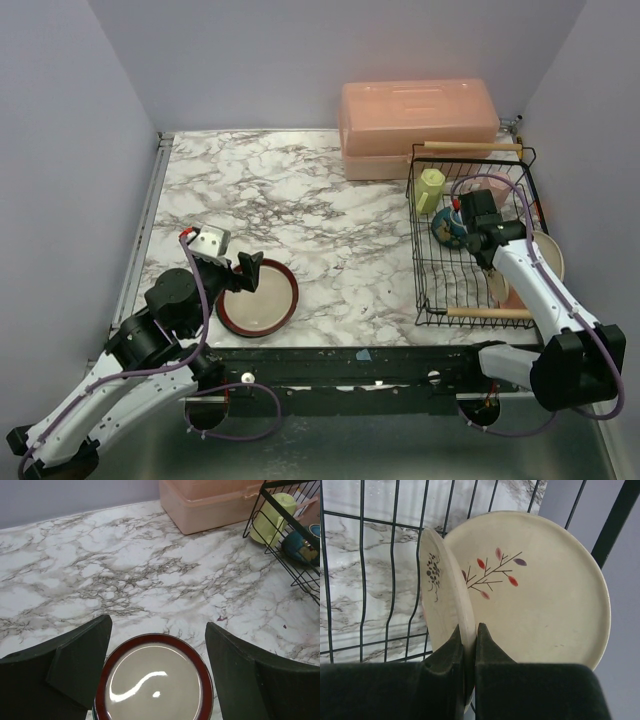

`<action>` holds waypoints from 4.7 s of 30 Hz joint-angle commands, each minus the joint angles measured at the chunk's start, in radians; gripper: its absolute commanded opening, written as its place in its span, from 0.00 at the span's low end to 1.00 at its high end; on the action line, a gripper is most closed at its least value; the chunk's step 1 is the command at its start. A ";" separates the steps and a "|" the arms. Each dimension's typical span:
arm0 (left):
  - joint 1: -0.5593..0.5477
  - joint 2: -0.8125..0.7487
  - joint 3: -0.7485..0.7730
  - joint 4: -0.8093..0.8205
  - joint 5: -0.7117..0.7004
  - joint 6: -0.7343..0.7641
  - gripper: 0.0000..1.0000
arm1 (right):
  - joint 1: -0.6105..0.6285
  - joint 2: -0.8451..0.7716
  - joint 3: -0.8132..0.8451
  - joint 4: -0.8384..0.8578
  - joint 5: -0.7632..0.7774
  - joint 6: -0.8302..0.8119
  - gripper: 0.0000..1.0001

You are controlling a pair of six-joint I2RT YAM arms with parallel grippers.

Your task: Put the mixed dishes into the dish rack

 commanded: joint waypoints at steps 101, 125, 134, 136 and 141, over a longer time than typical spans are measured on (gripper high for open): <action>-0.001 0.007 -0.022 0.018 -0.028 -0.006 0.86 | -0.150 0.265 0.096 0.408 0.032 0.209 0.91; -0.025 0.010 -0.025 0.024 -0.037 -0.001 0.87 | -0.159 0.029 -0.118 0.421 -0.076 0.118 0.64; -0.018 0.016 -0.025 0.020 -0.040 -0.002 0.87 | -0.158 0.159 -0.077 0.418 -0.160 0.181 0.56; -0.016 0.016 -0.025 0.019 -0.040 -0.002 0.87 | -0.158 0.153 -0.061 0.396 -0.161 0.187 0.53; -0.016 0.019 -0.024 0.024 -0.030 -0.002 0.87 | -0.158 0.082 -0.067 0.385 -0.161 0.161 0.53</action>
